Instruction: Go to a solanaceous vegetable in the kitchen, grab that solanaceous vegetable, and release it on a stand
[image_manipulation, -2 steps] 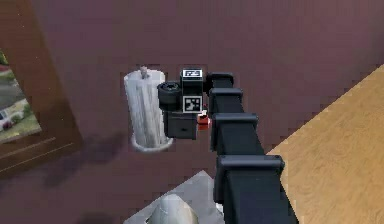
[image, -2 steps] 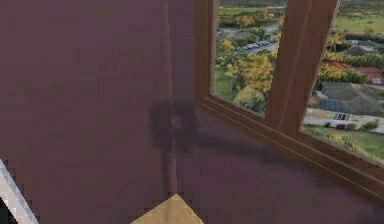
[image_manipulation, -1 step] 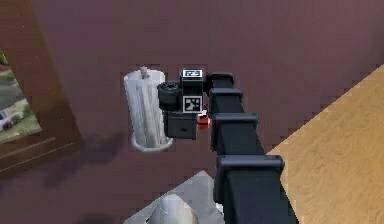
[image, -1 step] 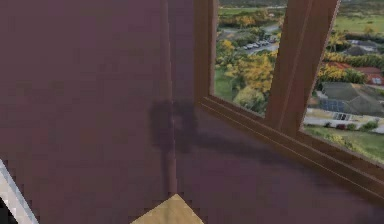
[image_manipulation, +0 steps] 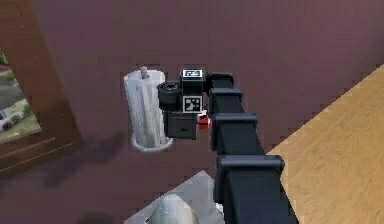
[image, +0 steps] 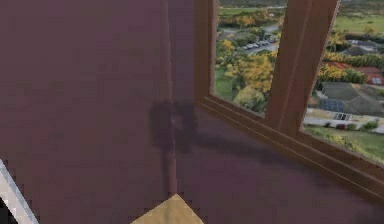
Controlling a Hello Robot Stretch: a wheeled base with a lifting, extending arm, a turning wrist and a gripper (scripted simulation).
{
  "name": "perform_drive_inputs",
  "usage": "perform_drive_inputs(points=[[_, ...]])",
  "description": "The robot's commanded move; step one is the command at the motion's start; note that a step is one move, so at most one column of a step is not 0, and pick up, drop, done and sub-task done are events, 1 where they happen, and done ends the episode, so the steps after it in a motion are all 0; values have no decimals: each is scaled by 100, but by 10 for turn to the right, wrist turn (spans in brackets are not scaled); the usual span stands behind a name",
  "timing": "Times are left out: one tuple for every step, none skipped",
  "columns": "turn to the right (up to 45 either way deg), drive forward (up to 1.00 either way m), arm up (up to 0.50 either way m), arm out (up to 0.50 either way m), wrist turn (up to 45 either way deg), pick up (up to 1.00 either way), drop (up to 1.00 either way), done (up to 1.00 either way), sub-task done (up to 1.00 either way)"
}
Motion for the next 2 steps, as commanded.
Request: perform_drive_inputs(points=[[0, 0, 0, 0, 0, 0, 100, 0, 0], [0, 0, 0, -10, 0, 0, 0, 0, 0]])
